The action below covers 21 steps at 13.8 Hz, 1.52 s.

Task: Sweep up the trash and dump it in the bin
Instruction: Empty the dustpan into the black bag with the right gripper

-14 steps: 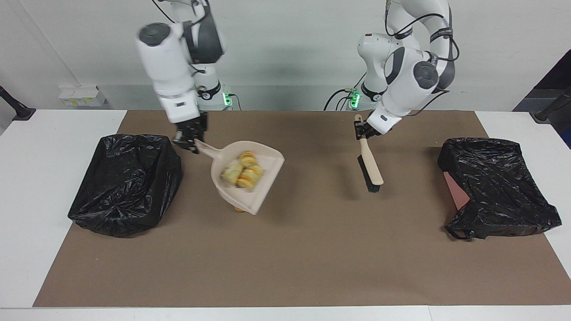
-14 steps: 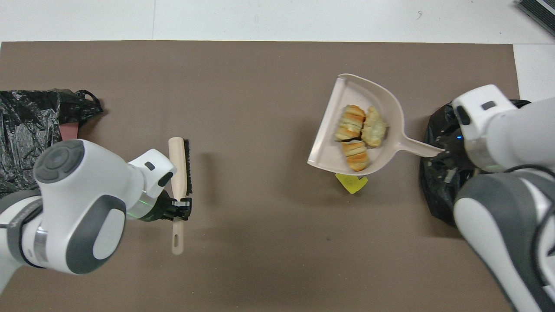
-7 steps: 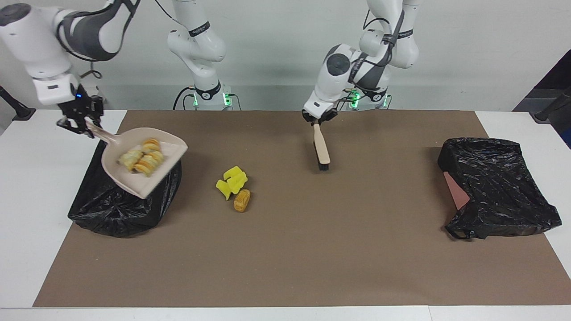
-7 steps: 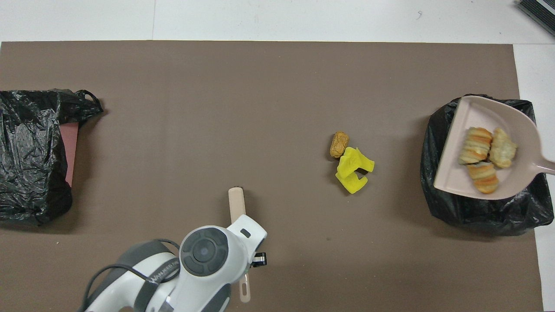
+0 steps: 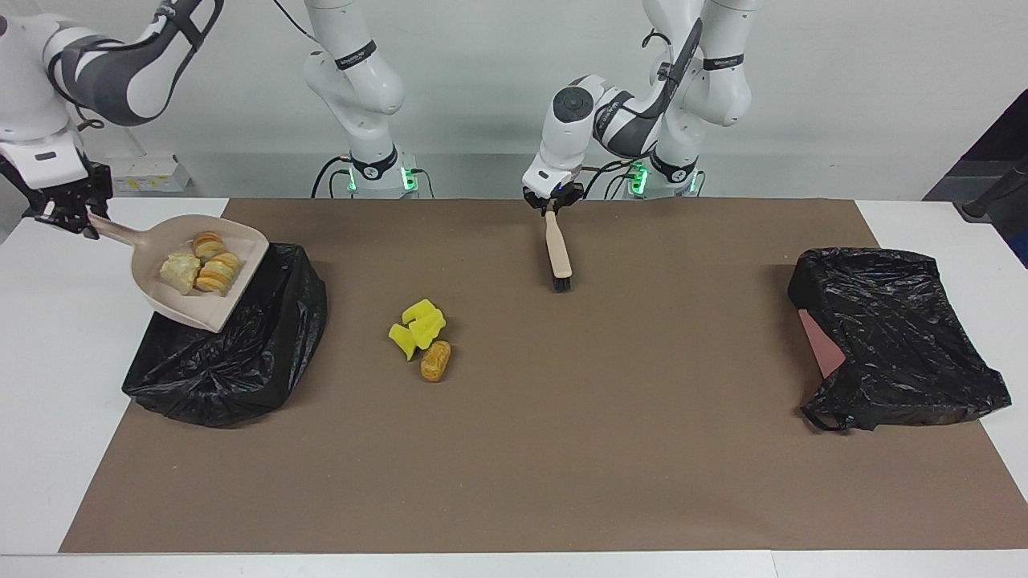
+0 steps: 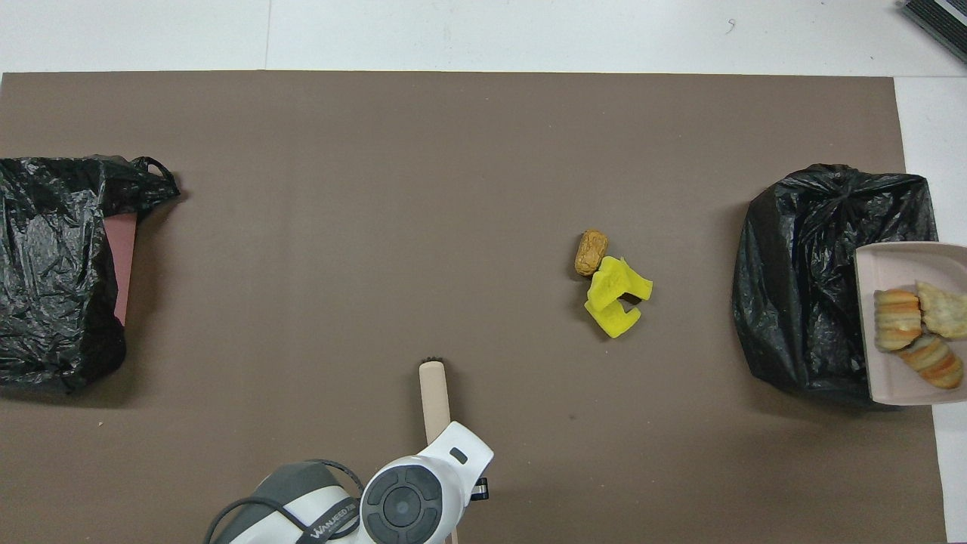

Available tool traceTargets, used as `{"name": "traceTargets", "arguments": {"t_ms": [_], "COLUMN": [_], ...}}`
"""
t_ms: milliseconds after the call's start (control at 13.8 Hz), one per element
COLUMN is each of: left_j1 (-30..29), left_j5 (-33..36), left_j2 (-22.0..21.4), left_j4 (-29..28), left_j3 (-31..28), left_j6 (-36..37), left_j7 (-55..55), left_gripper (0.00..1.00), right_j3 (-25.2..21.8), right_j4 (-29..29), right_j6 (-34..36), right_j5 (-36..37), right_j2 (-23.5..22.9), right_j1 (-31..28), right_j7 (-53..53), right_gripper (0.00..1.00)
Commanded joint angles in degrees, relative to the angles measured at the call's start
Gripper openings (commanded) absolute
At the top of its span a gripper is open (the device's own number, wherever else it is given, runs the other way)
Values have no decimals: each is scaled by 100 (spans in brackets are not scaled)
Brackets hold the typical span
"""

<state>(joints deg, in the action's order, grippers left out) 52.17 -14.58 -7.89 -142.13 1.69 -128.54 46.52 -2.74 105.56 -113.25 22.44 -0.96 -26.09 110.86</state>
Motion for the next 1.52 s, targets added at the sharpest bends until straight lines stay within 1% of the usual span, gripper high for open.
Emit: {"name": "traceTargets", "arguments": {"t_ms": [0, 217, 361, 506, 723, 940, 1084, 1157, 1229, 1373, 1446], "left_j1": [-31, -671, -1189, -1656, -2402, -3219, -3756, -3976, -4187, -4565, -4750], "left_j5": [16, 34, 86, 121, 402, 421, 421, 421, 421, 429, 508], "left_j2": [-169, -152, -152, -99, -108, -73, 120, 208, 296, 524, 586], "left_j4": [-157, 211, 510, 704, 1020, 1678, 2179, 2477, 2741, 3312, 3559], "left_j3": [-107, -116, -125, -125, -134, -134, -134, -134, -134, -134, -134], "left_j6": [-84, 179, 312, 435, 759, 1409, 1700, 1866, 2059, 2525, 2736], "left_j7": [-204, -608, -1003, -1381, -2022, -2831, -3332, -3552, -3780, -4254, -4466], "left_gripper": [100, 100, 100, 100, 100, 100, 100, 100, 100, 100, 100], "right_j3": [72, 81, 81, 98, 98, 107, 107, 168, 299, 606, 791], "right_j4": [-71, -141, -194, -255, -273, -273, -273, -273, -273, -264, -273], "right_j6": [-197, -321, -321, -286, -163, 161, 538, 854, 1161, 1707, 1988], "right_j5": [628, 1279, 1455, 1797, 2194, 2545, 2494, 2380, 2136, 1311, 976], "right_j2": [-70, -150, -167, -141, -1, 254, 543, 719, 868, 1115, 1142], "right_j1": [129, 340, 508, 665, 920, 1000, 1114, 1123, 1132, 1132, 1132], "right_j7": [496, 709, 674, 569, 542, 114, -527, -983, -1379, -2178, -2826], "right_gripper": [0, 0, 0, 0, 0, 0, 0, 0, 0, 0, 0]}}
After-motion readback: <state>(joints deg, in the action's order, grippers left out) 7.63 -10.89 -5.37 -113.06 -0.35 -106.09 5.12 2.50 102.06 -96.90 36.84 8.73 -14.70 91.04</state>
